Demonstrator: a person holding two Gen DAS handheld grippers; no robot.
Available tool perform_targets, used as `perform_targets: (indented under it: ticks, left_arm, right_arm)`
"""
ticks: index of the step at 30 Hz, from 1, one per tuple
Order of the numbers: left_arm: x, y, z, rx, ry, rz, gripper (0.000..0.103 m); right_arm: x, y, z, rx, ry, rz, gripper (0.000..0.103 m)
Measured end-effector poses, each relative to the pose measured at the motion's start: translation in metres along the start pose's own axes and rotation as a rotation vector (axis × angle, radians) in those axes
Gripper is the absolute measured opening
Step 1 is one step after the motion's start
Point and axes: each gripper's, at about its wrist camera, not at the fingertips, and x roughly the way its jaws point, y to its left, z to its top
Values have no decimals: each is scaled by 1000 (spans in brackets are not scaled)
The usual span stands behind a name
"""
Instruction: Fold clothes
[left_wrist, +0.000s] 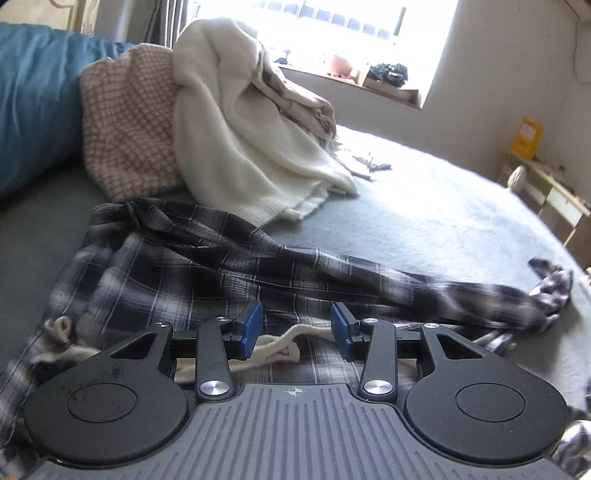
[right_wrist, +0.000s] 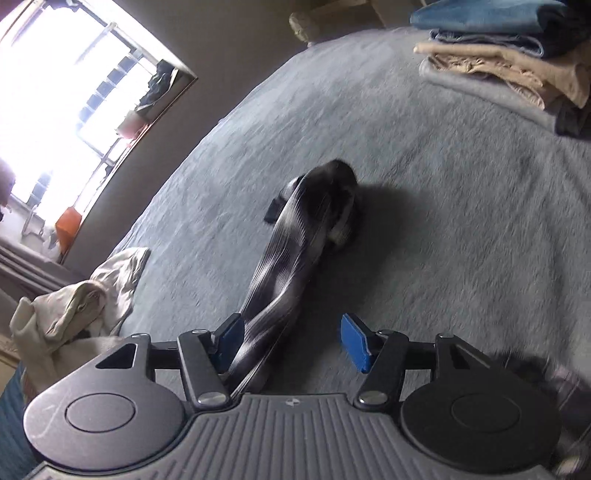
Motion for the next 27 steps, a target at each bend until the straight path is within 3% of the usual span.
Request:
perform_targets:
  ticks: [6, 8, 11, 13, 20, 23, 24, 27]
  left_arm:
    - [15, 5, -8, -13, 44, 22, 41]
    - [21, 8, -12, -18, 66, 27, 41]
    - [26, 14, -18, -37, 87, 35, 41]
    - [28, 17, -20, -53, 86, 31, 41]
    - [35, 16, -24, -52, 77, 45, 44]
    - [35, 15, -24, -60, 75, 49, 45]
    - [35, 15, -24, -63, 76, 49, 45]
    - [35, 16, -22, -72, 79, 49, 45]
  right_arm:
    - [44, -27, 46, 104, -44, -87, 61]
    - [54, -37, 56, 154, -53, -69, 61]
    - [65, -47, 61, 146, -65, -112, 61]
    - [73, -52, 62, 147, -52, -130, 50]
    - [94, -40, 55, 85, -1, -71, 46]
    - [103, -23, 54, -11, 28, -115, 31]
    - [104, -17, 54, -50, 37, -137, 10]
    - [93, 6, 57, -201, 28, -204, 3]
